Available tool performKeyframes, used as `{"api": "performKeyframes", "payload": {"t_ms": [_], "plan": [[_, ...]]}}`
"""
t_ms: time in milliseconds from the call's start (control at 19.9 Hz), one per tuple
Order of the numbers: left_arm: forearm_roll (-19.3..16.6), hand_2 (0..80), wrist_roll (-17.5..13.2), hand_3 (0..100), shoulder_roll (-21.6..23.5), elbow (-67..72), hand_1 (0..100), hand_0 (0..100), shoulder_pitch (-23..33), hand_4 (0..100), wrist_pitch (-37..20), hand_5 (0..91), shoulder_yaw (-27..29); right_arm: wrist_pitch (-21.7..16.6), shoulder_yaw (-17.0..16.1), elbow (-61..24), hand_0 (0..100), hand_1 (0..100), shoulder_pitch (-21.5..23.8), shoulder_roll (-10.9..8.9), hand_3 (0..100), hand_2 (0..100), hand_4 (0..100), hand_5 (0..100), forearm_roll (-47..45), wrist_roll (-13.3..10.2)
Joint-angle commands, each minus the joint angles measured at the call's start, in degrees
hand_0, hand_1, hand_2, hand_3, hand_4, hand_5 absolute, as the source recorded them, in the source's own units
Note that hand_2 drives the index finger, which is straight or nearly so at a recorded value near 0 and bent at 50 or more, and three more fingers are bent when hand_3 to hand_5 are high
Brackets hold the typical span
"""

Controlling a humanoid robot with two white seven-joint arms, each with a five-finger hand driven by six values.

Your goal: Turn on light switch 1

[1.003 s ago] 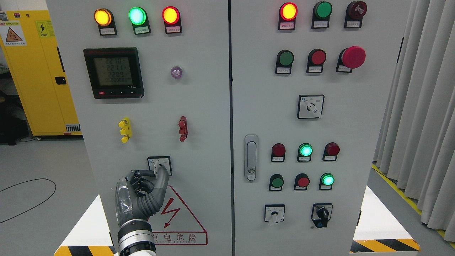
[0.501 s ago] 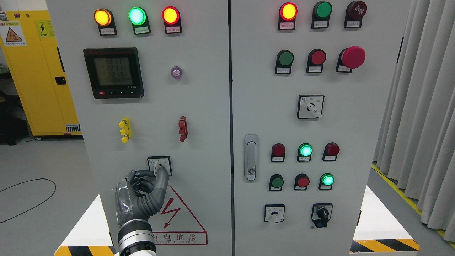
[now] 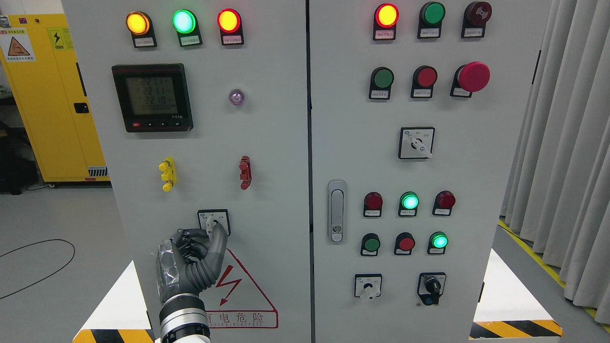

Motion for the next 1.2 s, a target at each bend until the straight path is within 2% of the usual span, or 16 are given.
{"api": "performKeyframes", "payload": {"t_ms": [0, 451, 902, 1153], "plan": [[0.1, 59.6, -0.1, 94, 0.0, 0.4, 62, 42, 0.0, 87, -0.1, 80.4, 0.0, 0.0, 0.0, 0.0, 0, 50, 0.0, 0.00, 0, 4, 0, 0, 0.0, 0.0], [0.3, 60.5, -0.1, 94, 0.0, 0.4, 60, 48, 0.0, 88, -0.2, 80.4, -0.2, 0.0, 0.0, 0.0, 0, 50, 0.0, 0.00, 0, 4, 0, 0, -0.1, 0.0], [0.3, 61.3, -0.2, 94, -0.1, 0.5, 57, 44, -0.1, 88, -0.2, 80.5, -0.3, 0.0, 0.0, 0.0, 0, 50, 0.0, 0.00, 0, 4, 0, 0, -0.1, 0.0], [0.3, 61.5, -0.2, 94, 0.0, 0.5, 56, 47, 0.0, 88, -0.2, 80.5, -0.3, 0.0, 0.0, 0.0, 0, 50, 0.0, 0.00, 0, 4, 0, 0, 0.0, 0.0]]}}
